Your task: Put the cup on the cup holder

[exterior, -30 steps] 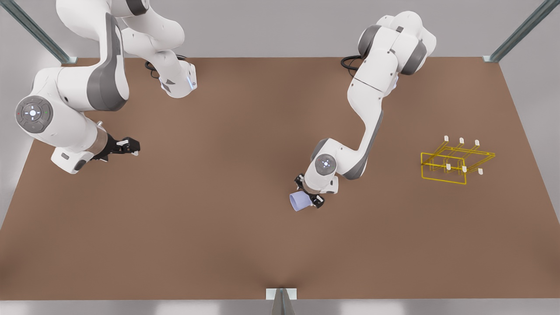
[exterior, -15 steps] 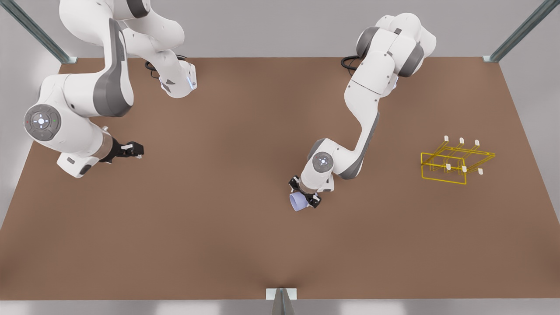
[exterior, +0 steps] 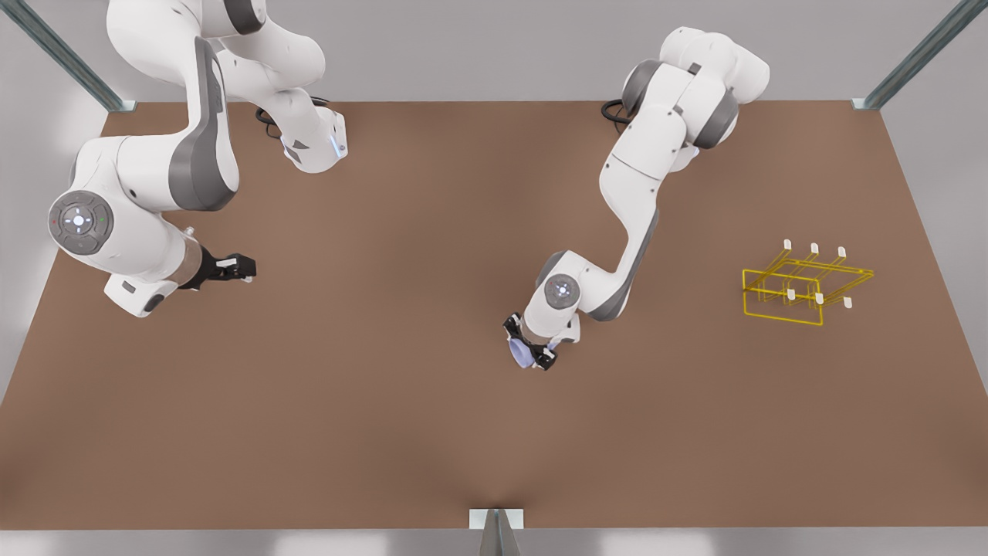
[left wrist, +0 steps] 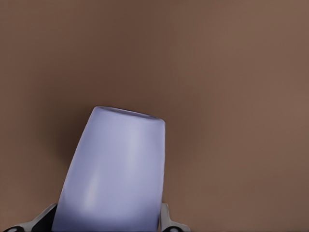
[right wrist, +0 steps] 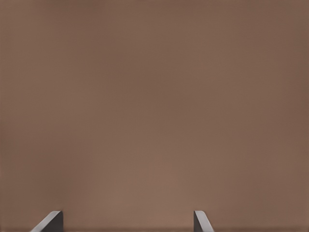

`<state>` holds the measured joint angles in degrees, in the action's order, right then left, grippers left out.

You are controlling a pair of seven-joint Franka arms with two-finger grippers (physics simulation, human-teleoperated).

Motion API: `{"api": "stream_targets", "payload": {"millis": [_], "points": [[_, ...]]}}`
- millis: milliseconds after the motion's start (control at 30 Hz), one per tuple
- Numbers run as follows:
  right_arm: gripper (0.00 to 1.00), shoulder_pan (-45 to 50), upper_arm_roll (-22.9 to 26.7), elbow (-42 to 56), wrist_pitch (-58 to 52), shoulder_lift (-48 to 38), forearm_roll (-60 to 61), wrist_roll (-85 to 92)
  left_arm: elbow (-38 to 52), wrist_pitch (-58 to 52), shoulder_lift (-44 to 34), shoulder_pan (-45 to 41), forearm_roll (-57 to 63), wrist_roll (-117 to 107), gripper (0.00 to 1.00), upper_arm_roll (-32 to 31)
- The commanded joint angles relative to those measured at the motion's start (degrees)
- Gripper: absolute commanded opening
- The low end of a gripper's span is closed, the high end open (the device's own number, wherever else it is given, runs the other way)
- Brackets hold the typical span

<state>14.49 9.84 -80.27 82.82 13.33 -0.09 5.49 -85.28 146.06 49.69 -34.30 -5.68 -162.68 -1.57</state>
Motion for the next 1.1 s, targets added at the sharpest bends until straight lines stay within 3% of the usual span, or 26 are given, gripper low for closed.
{"api": "stream_targets", "payload": {"millis": [0, 133, 167, 200, 367, 400, 467, 533, 600, 733, 800, 933, 1067], "points": [[1.00, -0.08, 0.01, 0.03, -0.03, -0.06, 0.09, -0.57, 0.03, 1.25, 0.24, -0.16, -0.12, 2.72, 1.00, -0.01], [1.00, -0.08, 0.09, 0.03, -0.03, 0.38, 0.10, 0.04, 0.03, 1.25, 0.59, -0.24, -0.21, 2.28, 1.00, -0.01], [1.00, -0.08, 0.09, 0.03, -0.03, 0.38, 0.18, 0.13, 0.12, 1.16, 0.41, -0.16, -0.38, 2.02, 0.73, -0.01], [1.00, -0.08, 0.09, 0.03, -0.03, 0.38, 0.27, 0.22, 0.03, 0.98, 0.15, 0.02, -0.39, 2.02, 0.65, -0.01], [1.00, 0.01, 0.18, 0.11, -0.03, 0.47, 0.36, 0.13, 1.86, -13.31, -4.51, 0.81, -0.12, 2.81, 0.65, 0.42], [1.00, -0.08, 0.10, 0.03, -0.03, 0.47, 0.45, 0.22, 5.91, -24.56, -4.60, -1.72, -0.30, 5.35, 0.65, 4.62], [1.00, -0.08, 0.09, 0.03, -0.03, 0.55, 0.45, 0.22, 5.92, -37.32, -4.51, -19.20, -5.65, 19.22, 0.66, 31.14], [1.00, -0.08, 0.10, 0.11, -0.03, 0.82, 0.62, 0.13, 3.46, -48.92, 0.40, -36.17, -8.47, 38.19, 0.66, 56.11], [1.00, -0.08, 0.09, 0.11, -0.03, 0.82, 0.62, 0.13, 2.85, -59.12, 8.48, -43.74, -7.77, 57.27, 0.66, 69.22], [1.00, -0.08, 0.18, 0.11, -0.03, 0.82, 0.71, 0.13, 0.03, -59.84, 15.44, -45.07, 12.52, 64.51, 0.67, 71.35], [1.00, -0.08, 0.18, 0.11, 0.06, 0.91, 0.80, 0.13, -2.60, -54.49, 18.51, -44.98, 24.47, 65.12, 0.67, 71.44], [1.00, -0.08, 0.18, 0.11, 0.15, 0.91, 0.80, 0.13, -16.05, -43.40, 20.01, -48.23, 35.64, 64.60, 0.67, 74.69], [1.00, -0.08, 0.27, 0.11, 0.15, 1.08, 0.97, 0.22, -17.46, -41.82, 23.53, -44.46, 39.16, 59.41, 0.67, 71.71]]}}
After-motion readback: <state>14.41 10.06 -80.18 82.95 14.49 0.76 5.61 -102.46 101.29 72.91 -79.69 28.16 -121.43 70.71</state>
